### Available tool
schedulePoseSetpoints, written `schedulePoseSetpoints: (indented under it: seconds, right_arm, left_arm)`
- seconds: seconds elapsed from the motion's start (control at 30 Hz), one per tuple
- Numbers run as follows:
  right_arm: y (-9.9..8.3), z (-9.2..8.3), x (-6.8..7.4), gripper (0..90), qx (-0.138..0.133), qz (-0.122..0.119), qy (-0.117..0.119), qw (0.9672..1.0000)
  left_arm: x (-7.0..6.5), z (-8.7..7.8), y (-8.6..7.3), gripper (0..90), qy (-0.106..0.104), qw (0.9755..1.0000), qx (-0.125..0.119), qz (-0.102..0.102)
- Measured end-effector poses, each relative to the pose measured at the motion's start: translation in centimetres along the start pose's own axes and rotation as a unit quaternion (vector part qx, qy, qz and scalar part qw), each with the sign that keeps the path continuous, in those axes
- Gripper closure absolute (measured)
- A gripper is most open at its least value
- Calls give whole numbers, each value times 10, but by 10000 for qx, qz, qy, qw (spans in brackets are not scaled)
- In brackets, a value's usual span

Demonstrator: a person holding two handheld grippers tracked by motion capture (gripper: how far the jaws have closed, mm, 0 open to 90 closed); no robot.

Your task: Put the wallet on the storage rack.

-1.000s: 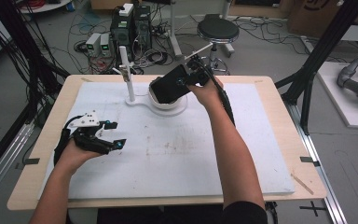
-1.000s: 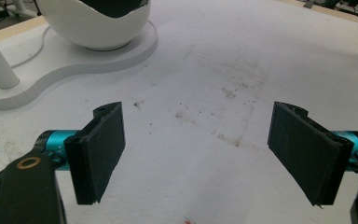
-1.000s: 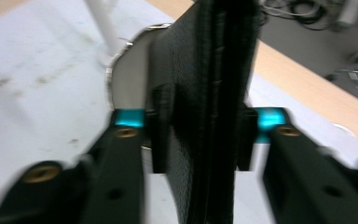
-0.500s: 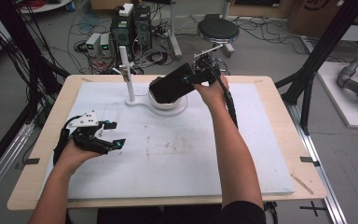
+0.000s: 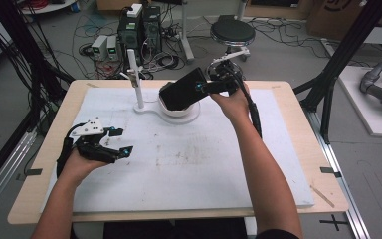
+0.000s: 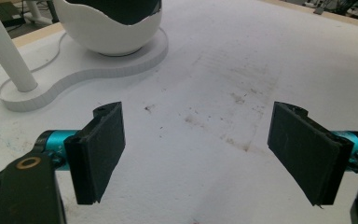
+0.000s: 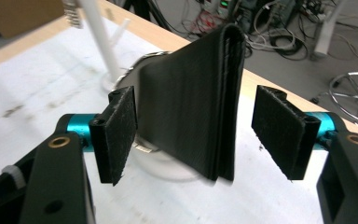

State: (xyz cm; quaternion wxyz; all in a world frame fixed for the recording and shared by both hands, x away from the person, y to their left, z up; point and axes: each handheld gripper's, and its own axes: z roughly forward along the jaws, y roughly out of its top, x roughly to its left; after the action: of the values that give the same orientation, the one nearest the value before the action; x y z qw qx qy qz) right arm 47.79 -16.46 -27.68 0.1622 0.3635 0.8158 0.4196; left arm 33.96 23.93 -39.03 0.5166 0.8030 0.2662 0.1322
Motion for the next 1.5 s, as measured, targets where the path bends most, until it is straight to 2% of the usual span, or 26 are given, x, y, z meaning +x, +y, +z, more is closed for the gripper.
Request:
schedulePoseSetpoints:
  seconds: [0.1,0.13,0.2,0.23,0.3,0.4,0.43,0.57,0.6,0.63,0.8,0.83,0.87,1.1,1.17,1.23,1.3,1.37,1.5]
  right_arm:
    - [-6,-19,2,275,-46,-51,106,9999]
    - [-16,-36,4,276,-365,-78,107,9992]
    - [-19,-41,4,275,-401,-71,115,9991]
    - [-31,-55,3,274,-469,-67,143,9988]
    - [-35,-59,3,273,-513,-65,129,9986]
    - [-53,-76,3,252,-651,-17,139,9978]
    - [-59,-81,2,250,-771,-42,143,9969]
    - [-80,-92,1,215,-1102,15,392,9931]
    - [-91,-94,2,210,-1176,9,452,9920]
    - [-91,-94,2,210,-1176,9,452,9920]
    - [-124,-92,9,204,-1271,-8,441,9909]
    - [-139,-90,11,203,-1340,-13,442,9900]
    - [-139,-90,11,203,-1340,-13,442,9900]
    - [-190,-87,15,203,-1730,128,426,9839]
    - [-197,-83,14,203,-1573,138,414,9866]
    - [-202,-81,14,196,-1495,161,435,9877]
    - [-203,-78,15,194,-1325,93,352,9905]
    - [-205,-79,15,194,-1405,85,364,9894]
    - [-206,-81,16,194,-1411,69,374,9893]
  left_arm:
    - [-1,3,0,190,41,10000,32,44]
    - [-2,5,0,190,56,10000,36,44]
    - [-3,6,0,190,62,10000,30,60]
    - [-4,6,0,190,56,10000,21,59]
    - [-4,5,0,190,64,9999,23,76]
    - [-4,5,0,190,94,9999,21,94]
    - [-4,6,0,190,116,9999,6,85]
    - [-4,6,0,190,149,9998,1,116]
    - [-4,5,-1,190,159,9998,2,119]
    - [-4,5,-1,190,167,9998,-5,116]
    - [-3,4,-1,190,187,9998,-55,36]
    - [-3,4,-1,190,185,9998,-48,47]
    - [-3,5,-1,190,200,9998,-20,71]
    - [-3,5,-2,190,235,9997,-75,30]
    - [-3,5,-2,190,240,9997,-89,13]
    - [-3,5,-3,190,219,9997,-114,-15]
    - [-3,6,-4,190,232,9997,-107,-13]
    - [-2,6,-4,190,232,9997,-99,-32]
    - [-3,8,-5,190,152,9998,-135,-62]
